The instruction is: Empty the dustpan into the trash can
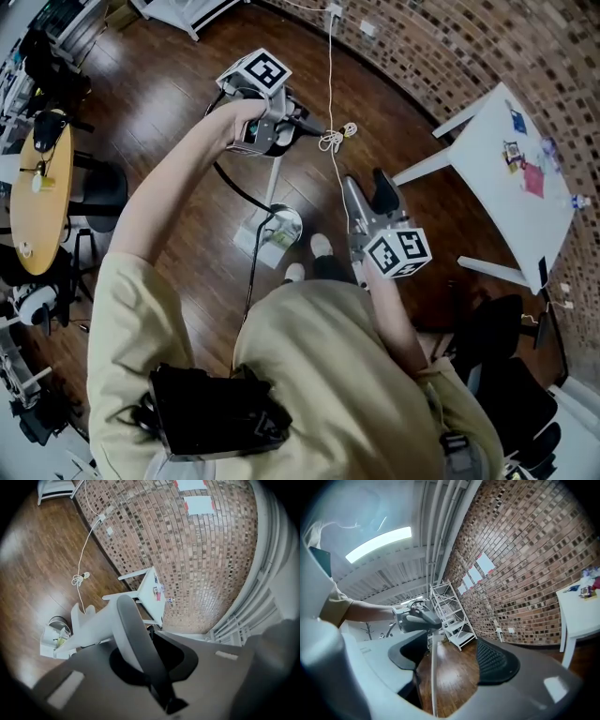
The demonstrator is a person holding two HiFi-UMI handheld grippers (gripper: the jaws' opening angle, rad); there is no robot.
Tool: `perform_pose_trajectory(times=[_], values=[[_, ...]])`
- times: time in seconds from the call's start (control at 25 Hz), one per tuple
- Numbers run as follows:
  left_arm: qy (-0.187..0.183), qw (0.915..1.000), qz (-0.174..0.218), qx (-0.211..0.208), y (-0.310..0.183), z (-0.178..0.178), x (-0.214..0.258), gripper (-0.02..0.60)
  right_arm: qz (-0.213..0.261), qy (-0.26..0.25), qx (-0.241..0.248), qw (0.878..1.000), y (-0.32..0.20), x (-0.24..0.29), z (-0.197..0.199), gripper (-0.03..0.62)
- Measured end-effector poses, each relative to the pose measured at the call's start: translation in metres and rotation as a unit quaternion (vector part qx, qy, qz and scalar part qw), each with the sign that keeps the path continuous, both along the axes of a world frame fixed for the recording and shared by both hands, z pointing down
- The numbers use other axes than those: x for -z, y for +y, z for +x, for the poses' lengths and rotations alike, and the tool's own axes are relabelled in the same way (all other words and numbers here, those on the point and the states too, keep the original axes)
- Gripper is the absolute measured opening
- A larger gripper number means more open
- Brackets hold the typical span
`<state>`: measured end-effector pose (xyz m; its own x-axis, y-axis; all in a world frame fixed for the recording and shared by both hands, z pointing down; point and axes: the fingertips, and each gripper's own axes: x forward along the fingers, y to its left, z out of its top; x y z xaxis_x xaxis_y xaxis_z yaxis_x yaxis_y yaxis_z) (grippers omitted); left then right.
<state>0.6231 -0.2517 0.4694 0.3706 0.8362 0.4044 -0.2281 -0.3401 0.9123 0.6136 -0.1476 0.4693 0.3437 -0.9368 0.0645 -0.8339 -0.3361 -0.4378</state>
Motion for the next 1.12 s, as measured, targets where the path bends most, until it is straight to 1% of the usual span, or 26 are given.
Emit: perform_pose_trajectory(times=[0.16,0.28,0.48,0.72,0.8,1.0,1.12], values=[[0.003,0.9999,-0.013,0.008,-0.001,0.008,-0.001,0.005,-0.004,-0.001,-0.015,1.0,0.008,-0.004,0.0,0.314],[0.003,0.9999,-0.015,0.007,0.002,0.011,-0.001,0.006,-0.006,0.001,-0.02,1.0,0.011,-0.004,0.001,0.314],[0.01,0.9998,-0.019,0.006,0.007,0.008,0.001,0.006,-0.003,0.003,-0.02,1.0,0.013,-0.003,0.002,0.314],[0.02,0.9994,-0.018,0.02,0.007,0.006,0.009,0.006,0.0,0.004,-0.01,1.0,0.015,-0.001,0.011,0.314],[0.032,0.9988,-0.021,0.03,0.004,-0.003,0.014,0.006,0.002,0.007,-0.005,1.0,0.014,0.0,0.007,0.314],[0.075,0.994,-0.042,0.067,-0.001,-0.048,0.03,0.005,0.001,0.012,0.005,1.0,0.012,0.005,-0.017,0.314],[0.102,0.9914,-0.045,0.068,0.01,-0.072,0.043,0.003,0.0,0.014,0.009,1.0,0.016,0.007,-0.028,0.314]])
